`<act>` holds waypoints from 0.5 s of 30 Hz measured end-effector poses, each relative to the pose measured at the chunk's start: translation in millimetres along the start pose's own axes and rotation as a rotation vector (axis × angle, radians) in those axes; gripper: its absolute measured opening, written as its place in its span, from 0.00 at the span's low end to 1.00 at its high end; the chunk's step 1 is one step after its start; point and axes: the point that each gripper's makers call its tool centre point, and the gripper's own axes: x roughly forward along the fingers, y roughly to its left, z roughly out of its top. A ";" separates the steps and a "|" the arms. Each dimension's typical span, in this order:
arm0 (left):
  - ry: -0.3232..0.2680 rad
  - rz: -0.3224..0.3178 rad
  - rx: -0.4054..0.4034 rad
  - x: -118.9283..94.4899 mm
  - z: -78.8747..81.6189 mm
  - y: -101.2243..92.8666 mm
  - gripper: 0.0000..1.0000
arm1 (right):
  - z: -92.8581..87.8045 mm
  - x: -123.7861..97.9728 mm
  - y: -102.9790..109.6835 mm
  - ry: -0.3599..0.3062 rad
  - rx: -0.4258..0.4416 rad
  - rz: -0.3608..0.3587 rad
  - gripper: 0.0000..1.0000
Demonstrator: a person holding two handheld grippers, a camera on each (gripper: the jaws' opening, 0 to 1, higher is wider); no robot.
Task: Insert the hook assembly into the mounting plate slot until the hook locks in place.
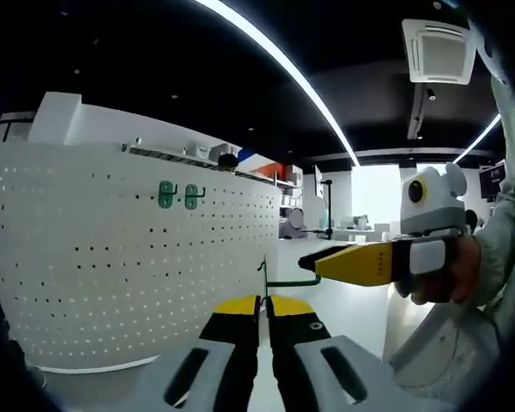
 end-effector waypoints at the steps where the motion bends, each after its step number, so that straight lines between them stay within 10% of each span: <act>1: -0.001 -0.003 0.000 0.3 0.4 -0.9 0.03 | 0.2 0.4 0.1 -0.001 0.001 0.000 0.22; 15: -0.032 -0.019 0.007 1.2 11.2 -7.8 0.03 | 1.5 5.7 2.8 -0.002 0.006 0.014 0.14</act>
